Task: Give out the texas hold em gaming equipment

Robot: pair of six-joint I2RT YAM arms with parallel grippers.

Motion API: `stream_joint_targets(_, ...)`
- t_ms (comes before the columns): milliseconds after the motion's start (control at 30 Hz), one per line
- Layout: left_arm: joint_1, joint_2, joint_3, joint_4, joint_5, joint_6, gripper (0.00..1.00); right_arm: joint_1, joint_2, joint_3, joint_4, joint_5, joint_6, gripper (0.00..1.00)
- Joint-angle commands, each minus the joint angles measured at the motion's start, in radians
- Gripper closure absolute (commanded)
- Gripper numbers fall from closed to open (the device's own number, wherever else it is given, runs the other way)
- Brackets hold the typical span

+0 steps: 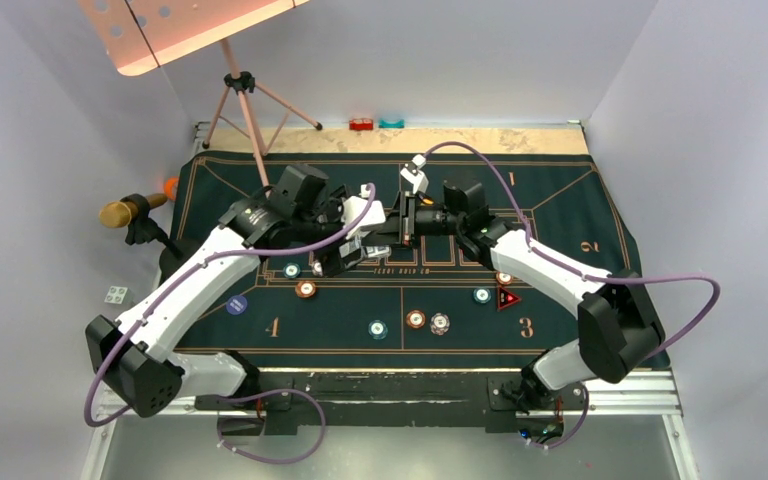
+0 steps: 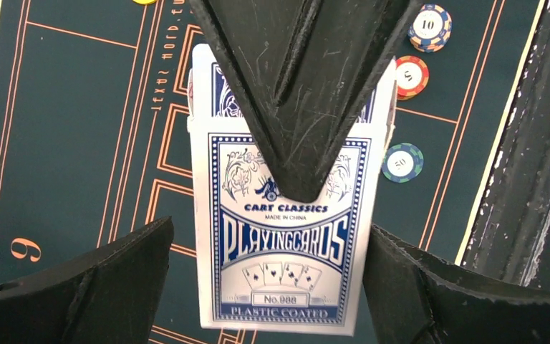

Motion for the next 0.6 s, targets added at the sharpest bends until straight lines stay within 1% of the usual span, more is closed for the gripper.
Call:
stream_joint_targets(0, 0.002, 0.006, 0.042, -0.015, 0.031, 0.06, 0.0, 0.006, -0.04, 0.036, 0.108, -0.044, 0.059, 0.92)
stream_joint_targets(100, 0.003, -0.017, 0.017, -0.038, 0.046, 0.098, 0.0, 0.006, -0.049, 0.037, 0.104, -0.037, 0.061, 0.92)
stream_joint_targets(233, 0.002, -0.046, 0.026, -0.044, 0.068, 0.081, 0.01, 0.006, -0.051, 0.032, 0.108, -0.032, 0.062, 0.91)
stream_joint_targets(367, 0.001, -0.049, 0.026, -0.06, 0.078, 0.072, 0.14, 0.006, -0.034, 0.034, 0.106, -0.043, 0.065, 0.91)
stream_joint_targets(500, 0.001, -0.045, 0.021, -0.085, 0.083, 0.071, 0.33, 0.006, -0.025, 0.036, 0.12, -0.051, 0.073, 0.92)
stream_joint_targets(567, 0.001, -0.042, 0.021, -0.079, 0.069, 0.069, 0.38, 0.006, -0.025, 0.034, 0.129, -0.049, 0.078, 0.91)
